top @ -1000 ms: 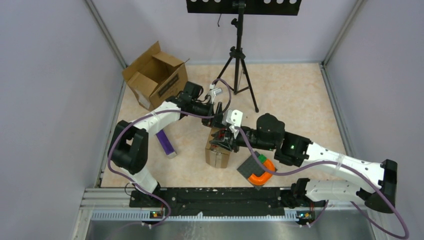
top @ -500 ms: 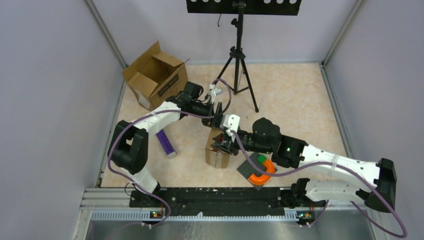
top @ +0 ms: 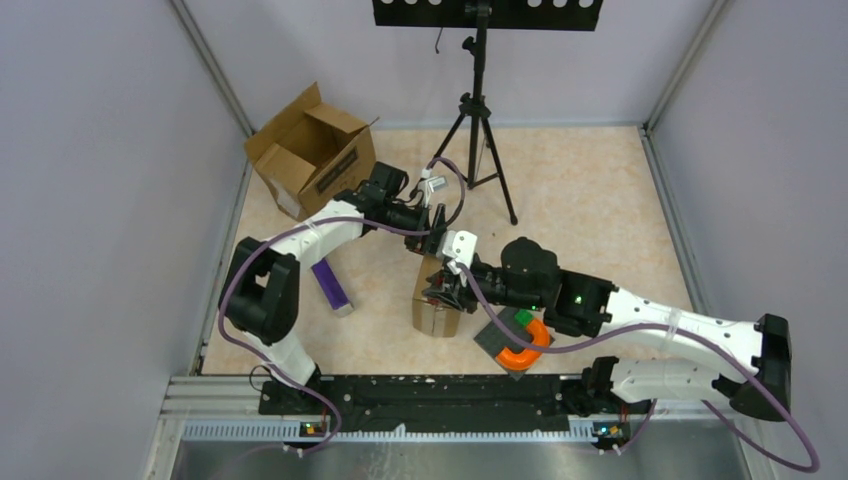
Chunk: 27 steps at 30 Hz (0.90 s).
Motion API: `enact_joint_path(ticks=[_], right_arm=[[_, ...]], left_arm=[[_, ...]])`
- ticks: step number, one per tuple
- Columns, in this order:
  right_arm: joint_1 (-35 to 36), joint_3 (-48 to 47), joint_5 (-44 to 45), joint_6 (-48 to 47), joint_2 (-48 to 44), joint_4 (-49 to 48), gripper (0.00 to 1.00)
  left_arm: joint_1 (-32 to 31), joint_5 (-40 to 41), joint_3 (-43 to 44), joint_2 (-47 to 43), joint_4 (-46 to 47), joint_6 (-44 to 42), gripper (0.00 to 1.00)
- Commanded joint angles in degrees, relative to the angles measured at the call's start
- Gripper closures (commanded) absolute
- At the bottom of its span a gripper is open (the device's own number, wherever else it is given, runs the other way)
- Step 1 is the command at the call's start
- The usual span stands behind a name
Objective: Unpack the express box
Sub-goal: Cut the express box at the center of the board.
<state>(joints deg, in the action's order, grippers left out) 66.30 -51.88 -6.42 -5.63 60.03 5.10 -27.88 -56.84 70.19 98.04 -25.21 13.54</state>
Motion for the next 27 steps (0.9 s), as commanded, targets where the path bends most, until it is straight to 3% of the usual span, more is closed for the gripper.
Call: enact_joint_path(ticks=[1,10,27], right_arm=[[1.1,-5.6,1.9,-1.5,-2.3,0.7,1.00],[1.1,-8.5,2.8,-2.5,-2.5,5.3,1.00],[1.1,-6.8,3.8,0.0,-6.1,5.0,1.00]], left_arm=[[-0.4,10.5,-2.0,4.2,-5.0,-7.0,0.14],[-0.3,10.1,-1.8,4.8,-4.7,-7.2,0.14],[-0.2,9.8,-2.2,5.1,-4.1,-7.0,0.15]])
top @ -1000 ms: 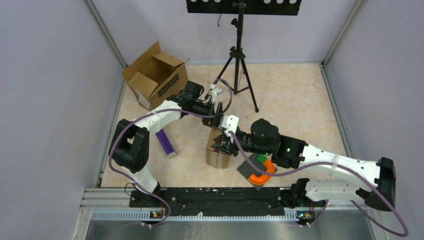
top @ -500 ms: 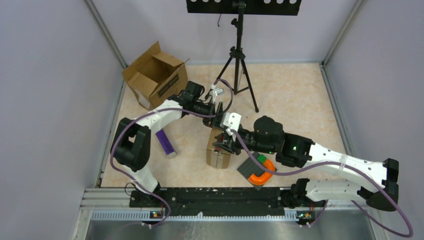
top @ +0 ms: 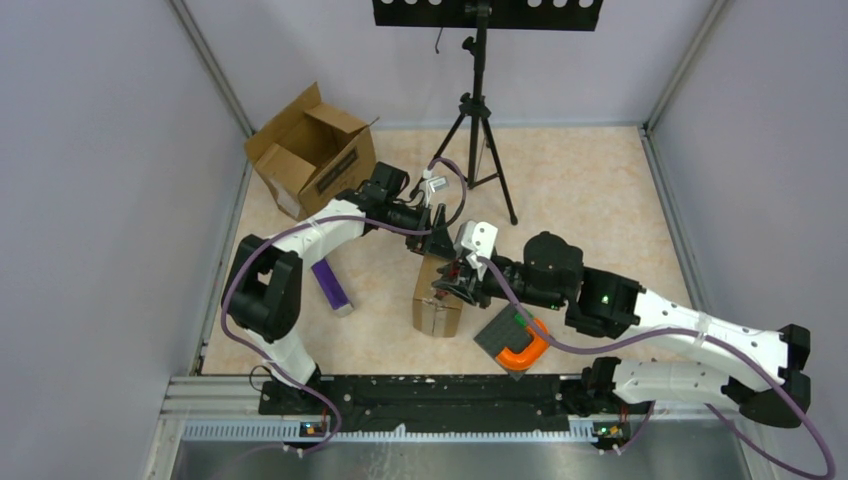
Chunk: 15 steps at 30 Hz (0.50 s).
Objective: Unpack the express box
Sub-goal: Cut the express box at the center of the board.
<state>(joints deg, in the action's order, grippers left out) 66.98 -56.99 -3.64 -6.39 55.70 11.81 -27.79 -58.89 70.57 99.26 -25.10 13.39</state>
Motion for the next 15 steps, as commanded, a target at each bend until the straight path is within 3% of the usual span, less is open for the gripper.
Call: enact_joint_path(ticks=[1,15], right_arm=[[0.4,-1.4,1.0,1.0,-1.8,-1.7,1.00],[0.4,0.3,-1.1,3.2,-1.9,-1.8,1.00]], left_arm=[[-0.3,11.9,-2.5,3.9,-4.3,-6.9,0.15],[-0.3,12.0,-2.9,3.9,-4.1,-6.9,0.16]])
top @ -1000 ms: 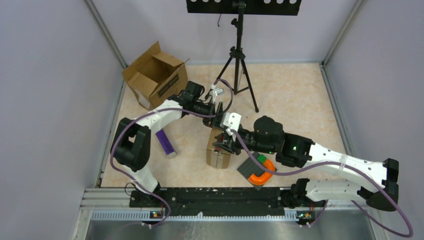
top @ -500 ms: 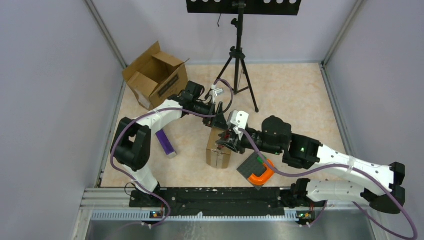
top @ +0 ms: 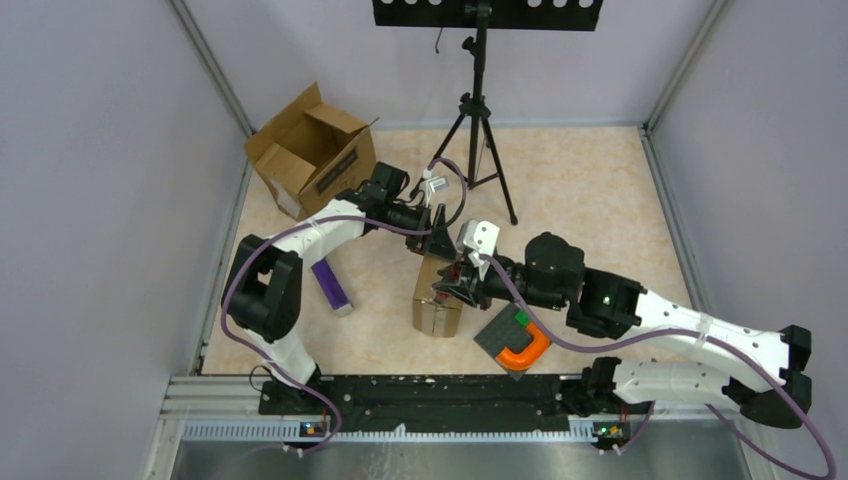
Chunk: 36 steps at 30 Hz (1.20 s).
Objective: Unpack the express box
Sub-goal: Cut the express box at the center of the board.
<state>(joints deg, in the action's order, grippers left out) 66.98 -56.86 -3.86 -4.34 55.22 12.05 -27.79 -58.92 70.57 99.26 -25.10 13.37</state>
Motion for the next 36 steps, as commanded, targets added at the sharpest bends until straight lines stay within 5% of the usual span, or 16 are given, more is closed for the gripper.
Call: enact_joint_path(ticks=[1,20,29,36], right_arm=[[0.4,0.4,-0.9,1.3,-1.5,-2.0,1.00],[0.4,3.6,1.7,-1.0,-3.2,-3.9,1.00],[0.5,13.4,1.8,3.4,-2.1,-10.0,1.00],[0.5,9.9,3.7,2.9,-2.6,-9.1,1.00]], left_arm=[[-0.3,11.9,-2.9,3.9,-4.0,-6.8,0.16],[-0.2,11.6,-3.1,4.2,-3.7,-6.7,0.16],[-0.3,11.5,-2.8,4.8,-3.8,-6.9,0.16],[-0.3,11.5,-2.5,5.1,-4.0,-7.3,0.16]])
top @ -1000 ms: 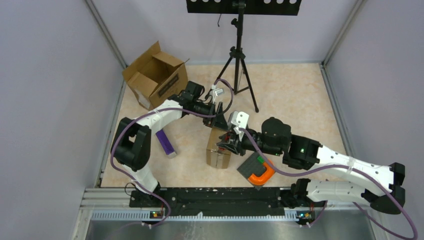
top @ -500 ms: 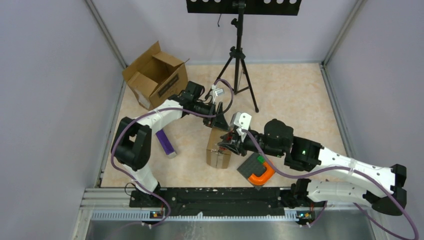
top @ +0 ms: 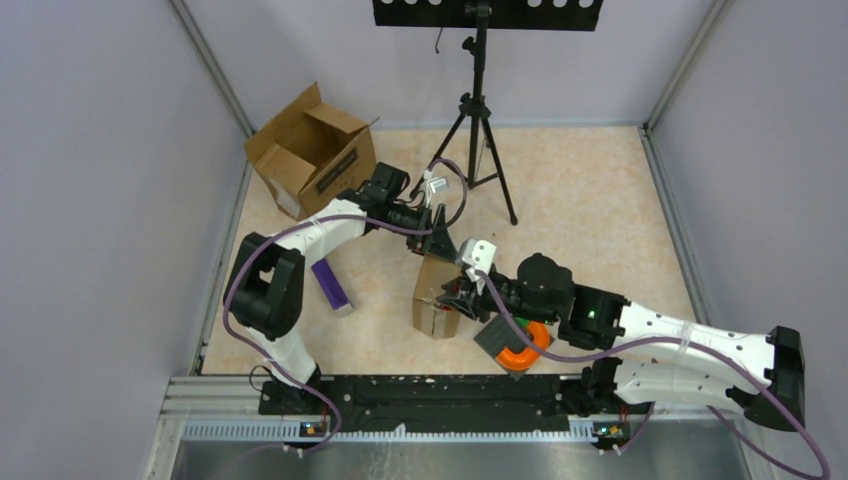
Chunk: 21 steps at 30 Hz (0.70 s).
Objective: Unpack the express box
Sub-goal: Cut the express box at the center of the board.
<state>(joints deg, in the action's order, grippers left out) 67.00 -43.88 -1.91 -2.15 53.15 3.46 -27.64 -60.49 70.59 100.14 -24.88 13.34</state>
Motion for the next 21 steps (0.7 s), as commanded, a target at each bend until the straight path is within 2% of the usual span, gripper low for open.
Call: enact_joint_path(ticks=[1,8,14,21], right_arm=[[0.4,-3.9,2.9,0.9,-0.4,-0.8,1.00],[0.5,-6.8,2.7,0.2,-0.9,-6.0,1.00],[0.5,-8.0,-0.4,0.4,4.2,-5.7,1.00],[0.5,-6.3,0.9,1.2,7.2,-3.7,1.00]], left_arm=[[-0.5,13.2,-2.6,4.2,-4.2,-7.2,0.16],[-0.4,13.7,-2.8,4.3,-3.6,-6.4,0.16],[-0.4,13.6,-3.4,4.1,-2.7,-5.6,0.16],[-0.4,13.5,-3.4,4.2,-2.5,-5.6,0.16]])
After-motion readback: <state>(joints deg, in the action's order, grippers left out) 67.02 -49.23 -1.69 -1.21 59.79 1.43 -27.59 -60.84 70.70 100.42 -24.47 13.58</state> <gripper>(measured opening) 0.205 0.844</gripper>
